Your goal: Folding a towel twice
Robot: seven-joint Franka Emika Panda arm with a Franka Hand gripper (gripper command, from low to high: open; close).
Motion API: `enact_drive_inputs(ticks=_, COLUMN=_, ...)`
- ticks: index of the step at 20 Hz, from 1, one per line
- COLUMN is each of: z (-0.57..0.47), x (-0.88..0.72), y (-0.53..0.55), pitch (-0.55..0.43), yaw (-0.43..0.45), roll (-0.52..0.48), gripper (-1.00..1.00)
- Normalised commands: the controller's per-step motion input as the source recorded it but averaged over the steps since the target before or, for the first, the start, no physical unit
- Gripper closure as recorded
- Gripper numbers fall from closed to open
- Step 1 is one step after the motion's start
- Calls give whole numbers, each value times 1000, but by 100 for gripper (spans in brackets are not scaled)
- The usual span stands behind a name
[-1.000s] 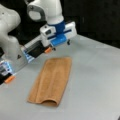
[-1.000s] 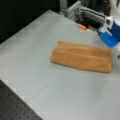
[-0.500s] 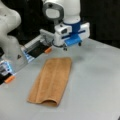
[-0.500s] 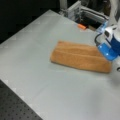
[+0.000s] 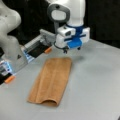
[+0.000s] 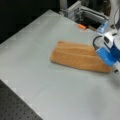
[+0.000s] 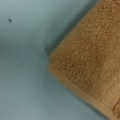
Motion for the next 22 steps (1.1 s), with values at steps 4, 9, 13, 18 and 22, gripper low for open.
enact_drive_inputs(ticks=4, z=-191, x=26, y=135, pitch=26, yaw=89, roll=-190, gripper=-100)
enact_drive_inputs(ticks=9, z=-201, x=13, y=110, pitch=-59, yaw=88, roll=-161, gripper=-100)
enact_drive_inputs(ticks=13, z=-196, x=-9, y=58, pitch=-131, yaw=111, roll=-122, gripper=-100)
enact_drive_inputs(ticks=18, z=-243, x=-85, y=-7, pitch=-145, yaw=124, roll=-52, gripper=-100)
enact_drive_inputs(ticks=22, z=-293, x=-163, y=-58, pitch=-148, yaw=79, roll=8, gripper=-100)
